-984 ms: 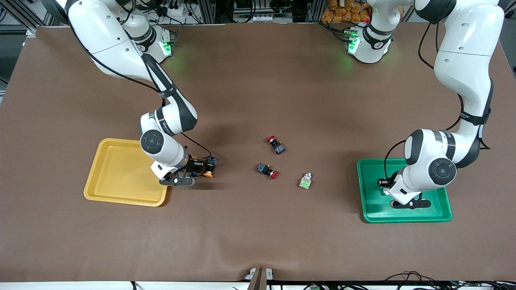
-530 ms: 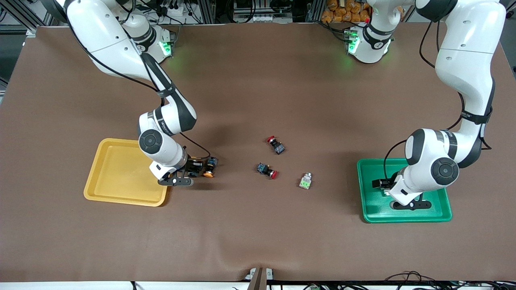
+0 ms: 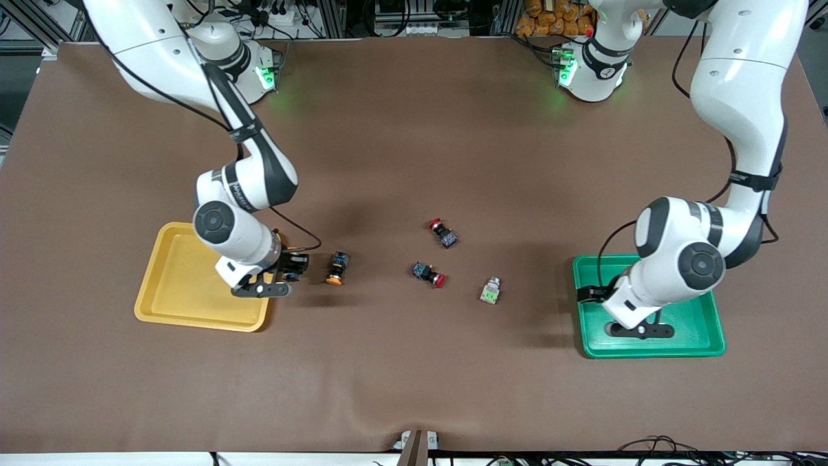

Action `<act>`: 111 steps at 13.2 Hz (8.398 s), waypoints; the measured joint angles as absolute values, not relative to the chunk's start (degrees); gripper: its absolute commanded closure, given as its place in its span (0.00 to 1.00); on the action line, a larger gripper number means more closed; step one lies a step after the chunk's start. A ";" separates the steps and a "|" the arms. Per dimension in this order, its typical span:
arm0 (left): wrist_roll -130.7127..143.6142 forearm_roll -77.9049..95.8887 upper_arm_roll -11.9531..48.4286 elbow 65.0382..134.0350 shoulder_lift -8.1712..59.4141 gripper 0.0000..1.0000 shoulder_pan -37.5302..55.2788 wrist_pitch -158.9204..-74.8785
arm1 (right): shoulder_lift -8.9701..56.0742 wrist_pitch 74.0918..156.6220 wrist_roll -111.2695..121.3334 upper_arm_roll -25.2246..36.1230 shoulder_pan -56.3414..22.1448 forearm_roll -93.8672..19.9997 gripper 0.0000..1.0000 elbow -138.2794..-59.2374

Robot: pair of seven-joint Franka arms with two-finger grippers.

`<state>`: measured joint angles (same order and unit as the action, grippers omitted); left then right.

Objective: Place green and yellow buttons in trays

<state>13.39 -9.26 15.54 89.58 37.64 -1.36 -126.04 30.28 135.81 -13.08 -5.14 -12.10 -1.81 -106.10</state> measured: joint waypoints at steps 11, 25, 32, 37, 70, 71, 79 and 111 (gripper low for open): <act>21.29 -9.25 15.52 86.61 40.22 0.00 12.67 -125.97 | 28.32 128.89 8.23 -5.18 0.26 -1.81 1.00 -105.79; 21.16 -12.44 15.17 85.44 49.23 1.00 16.72 -135.43 | 35.54 135.98 10.90 -5.31 0.30 -1.66 0.00 -105.44; 21.17 -12.45 15.00 83.28 45.93 1.00 12.16 -130.42 | 33.44 129.62 10.27 -5.82 0.20 -1.75 0.00 -104.25; 12.23 -12.45 15.79 83.68 40.58 1.00 3.57 -122.84 | 31.03 127.30 1.22 -6.71 -3.10 -2.27 0.00 -104.15; -23.43 -13.70 20.68 84.06 40.69 0.00 -16.06 -126.89 | 37.13 141.51 -32.13 -6.74 -23.14 -6.65 1.00 -104.83; -23.42 -13.70 21.23 84.02 39.93 0.00 -16.02 -126.75 | 37.13 141.50 -32.13 -6.74 -23.14 -6.65 1.00 -104.82; -8.72 -10.99 21.40 82.51 29.65 0.00 -6.73 -112.36 | 30.58 130.61 -32.12 -6.36 -23.14 -6.59 1.00 -103.62; 6.61 1.76 -0.72 86.17 -2.42 0.00 -0.57 -84.56 | 24.73 114.28 12.95 -4.79 5.25 2.93 1.00 -103.40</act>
<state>6.61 1.76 -0.72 86.17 -2.42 -0.57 -84.56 24.73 114.28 12.95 -4.79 5.25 2.93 -103.40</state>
